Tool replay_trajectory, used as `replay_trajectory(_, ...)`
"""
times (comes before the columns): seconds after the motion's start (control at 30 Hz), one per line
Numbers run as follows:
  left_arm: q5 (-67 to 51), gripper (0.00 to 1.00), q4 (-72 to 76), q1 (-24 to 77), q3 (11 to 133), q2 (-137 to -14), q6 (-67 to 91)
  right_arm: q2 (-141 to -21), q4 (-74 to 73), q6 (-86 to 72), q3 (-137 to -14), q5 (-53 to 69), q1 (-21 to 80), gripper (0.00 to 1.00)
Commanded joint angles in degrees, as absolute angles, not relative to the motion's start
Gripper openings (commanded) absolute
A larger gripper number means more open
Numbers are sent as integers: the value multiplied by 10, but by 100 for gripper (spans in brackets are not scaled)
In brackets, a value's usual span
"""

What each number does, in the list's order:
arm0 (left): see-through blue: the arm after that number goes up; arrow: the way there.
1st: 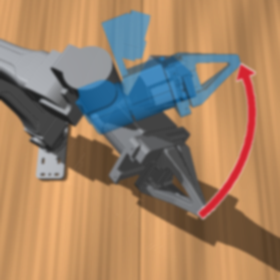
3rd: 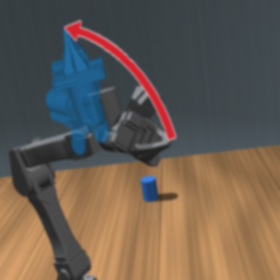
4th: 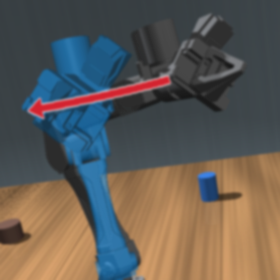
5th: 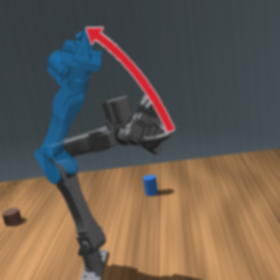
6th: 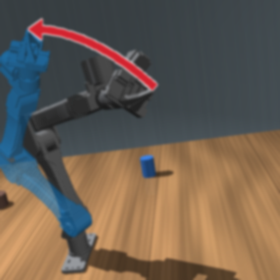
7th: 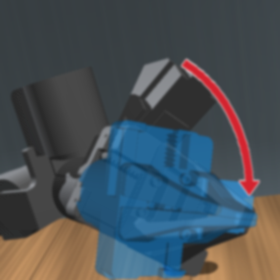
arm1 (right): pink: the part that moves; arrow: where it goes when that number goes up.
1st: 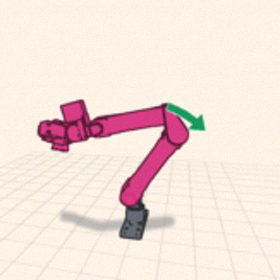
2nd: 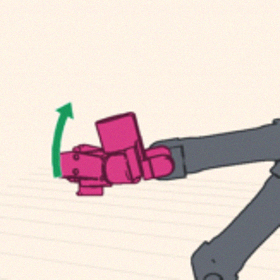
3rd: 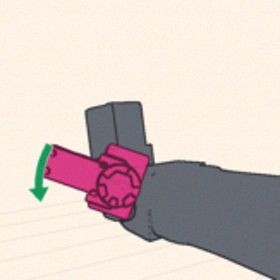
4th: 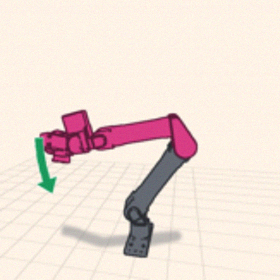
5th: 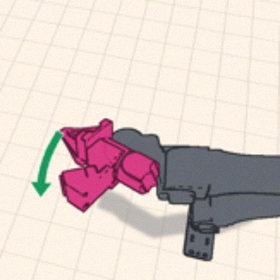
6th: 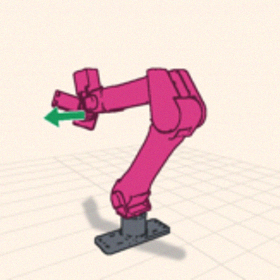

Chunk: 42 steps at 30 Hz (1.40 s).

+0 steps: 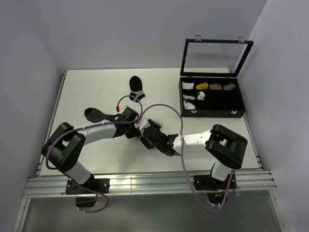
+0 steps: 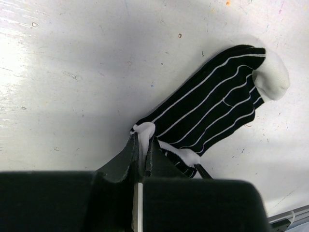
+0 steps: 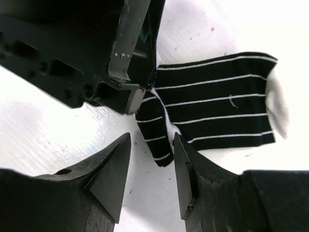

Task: Roll the socks
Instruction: Roll the sock at the center of the board.

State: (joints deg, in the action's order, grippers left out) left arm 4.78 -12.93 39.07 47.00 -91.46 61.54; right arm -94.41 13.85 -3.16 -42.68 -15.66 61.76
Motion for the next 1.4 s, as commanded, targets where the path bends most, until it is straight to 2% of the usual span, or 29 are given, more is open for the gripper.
replay_trajectory(0.0, 41, 1, -150, 393, 482, -919, 602, -975, 160, -22, -441, -170, 623, 49)
replay_trajectory(0.2, 38, 1, -146, 392, 478, -918, 606, -1006, 149, -30, -452, -168, 623, 46)
replay_trajectory(0.3, 33, 1, -138, 392, 475, -914, 606, -1014, 144, -35, -450, -172, 623, 35)
replay_trajectory(0.33, 32, 1, -136, 391, 474, -912, 606, -1016, 142, -37, -453, -177, 623, 29)
replay_trajectory(0.4, 31, 1, -134, 390, 471, -906, 607, -1019, 136, -41, -454, -174, 622, 7)
replay_trajectory(0.47, 34, 2, -133, 390, 466, -899, 609, -1012, 131, -44, -454, -159, 620, 0)
replay_trajectory(0.57, 45, 17, -126, 387, 447, -878, 616, -994, 123, -58, -453, -100, 609, 0)
replay_trajectory(0.6, 52, 29, -120, 385, 441, -866, 620, -991, 120, -63, -454, -78, 604, 0)
replay_trajectory(0.7, 64, 51, -110, 379, 418, -839, 635, -983, 111, -88, -458, -3, 575, 0)
replay_trajectory(0.87, 92, 75, -98, 372, 377, -791, 664, -974, 126, -132, -448, 145, 523, 0)
replay_trajectory(1.07, 113, 83, -46, 368, 319, -718, 687, -1005, 154, -195, -447, 292, 445, 0)
replay_trajectory(1.23, 98, 82, 13, 368, 293, -689, 648, -1069, 196, -272, -450, 408, 390, 0)
replay_trajectory(1.37, 76, 81, 50, 370, 276, -694, 629, -1102, 263, -329, -433, 451, 364, 0)
